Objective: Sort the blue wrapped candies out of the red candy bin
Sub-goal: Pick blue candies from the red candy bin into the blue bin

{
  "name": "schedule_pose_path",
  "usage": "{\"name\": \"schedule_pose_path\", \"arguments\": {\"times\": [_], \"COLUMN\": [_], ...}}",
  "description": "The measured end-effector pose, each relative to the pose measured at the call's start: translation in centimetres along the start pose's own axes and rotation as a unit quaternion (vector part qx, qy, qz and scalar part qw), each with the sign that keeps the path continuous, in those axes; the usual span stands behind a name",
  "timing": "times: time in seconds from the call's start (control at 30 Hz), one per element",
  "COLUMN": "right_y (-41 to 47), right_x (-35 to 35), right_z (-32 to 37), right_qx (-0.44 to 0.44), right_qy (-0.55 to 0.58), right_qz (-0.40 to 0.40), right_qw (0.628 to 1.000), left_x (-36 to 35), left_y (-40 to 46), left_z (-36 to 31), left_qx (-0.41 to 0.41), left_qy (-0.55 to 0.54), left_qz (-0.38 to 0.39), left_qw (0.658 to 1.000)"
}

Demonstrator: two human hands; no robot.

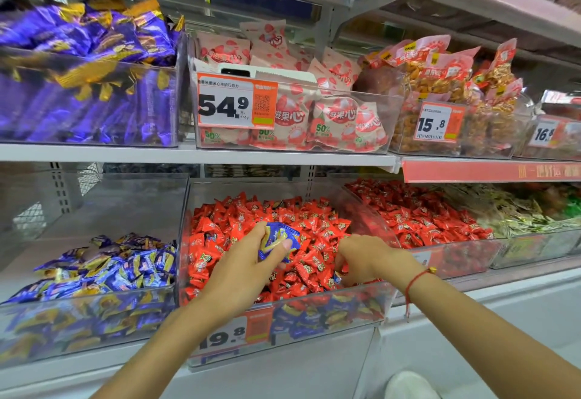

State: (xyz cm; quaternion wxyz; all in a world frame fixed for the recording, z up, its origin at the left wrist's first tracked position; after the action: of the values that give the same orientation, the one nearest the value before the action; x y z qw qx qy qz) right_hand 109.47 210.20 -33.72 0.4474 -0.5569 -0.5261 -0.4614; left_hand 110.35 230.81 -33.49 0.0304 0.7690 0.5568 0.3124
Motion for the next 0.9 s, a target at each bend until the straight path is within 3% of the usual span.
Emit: {"name": "schedule_pose_path", "arguments": {"times": [0.1, 0.17, 0.23, 0.3, 0.33, 0.4, 0.53, 0.6, 0.73, 0.9], "right_y": [0.5, 0.5, -0.1, -1.4, -2.0, -2.6, -2.6, -2.3, -1.9, -2.0], "right_x": [0.2, 0.5, 1.8, 3.4, 3.7, 3.8, 4.6, 5.0, 5.0, 5.8], "right_z": [0.4, -0.6, -1.6, -1.3, -0.5, 3.1, 9.1, 10.7, 12.6, 13.6], "right_qx": [0.026, 0.009, -0.023, -0.071, -0.094, -0.097, -0.086, -0.1, -0.07, 0.021], "right_qy": [-0.01, 0.057, 0.161, 0.324, 0.441, 0.645, 0.775, 0.801, 0.818, 0.764], "right_qz": [-0.045, -0.097, -0.206, -0.301, -0.302, -0.221, -0.192, -0.201, -0.183, -0.138], "right_qw": [0.999, 0.994, 0.965, 0.894, 0.84, 0.725, 0.596, 0.555, 0.54, 0.63], "left_x": [0.8, 1.5, 1.7, 1.7, 1.8, 2.0, 3.4, 4.1, 5.8, 8.0], "left_y": [-0.4, -0.5, -0.3, 0.0, 0.1, 0.1, -0.7, -0.7, -0.3, -0.1], "left_z": [-0.7, -1.3, -1.0, -0.5, -0.5, -0.9, -2.8, -2.5, -0.5, -0.4], "left_qx": [-0.056, -0.067, -0.075, -0.066, -0.054, -0.031, -0.052, -0.046, -0.027, -0.013], "left_qy": [0.154, 0.169, 0.168, 0.132, 0.092, 0.009, -0.04, -0.077, -0.125, -0.172], "left_qz": [-0.027, -0.053, -0.063, -0.065, -0.08, -0.125, -0.248, -0.27, -0.273, -0.259], "left_qw": [0.986, 0.982, 0.981, 0.987, 0.991, 0.992, 0.966, 0.959, 0.953, 0.95]}}
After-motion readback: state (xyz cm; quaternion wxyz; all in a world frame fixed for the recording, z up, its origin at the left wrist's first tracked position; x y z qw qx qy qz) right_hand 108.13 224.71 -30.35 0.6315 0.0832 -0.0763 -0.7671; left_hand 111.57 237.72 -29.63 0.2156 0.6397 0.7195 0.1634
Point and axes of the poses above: each hand's wrist, its own y-axis towards the middle knuckle, its own x-axis out of the back of the hand, z = x × y, the point moved 5 cm from there along y, towards the middle knuckle, and after that the axes turned 8 degrees about -z, right-handed, at the moved point
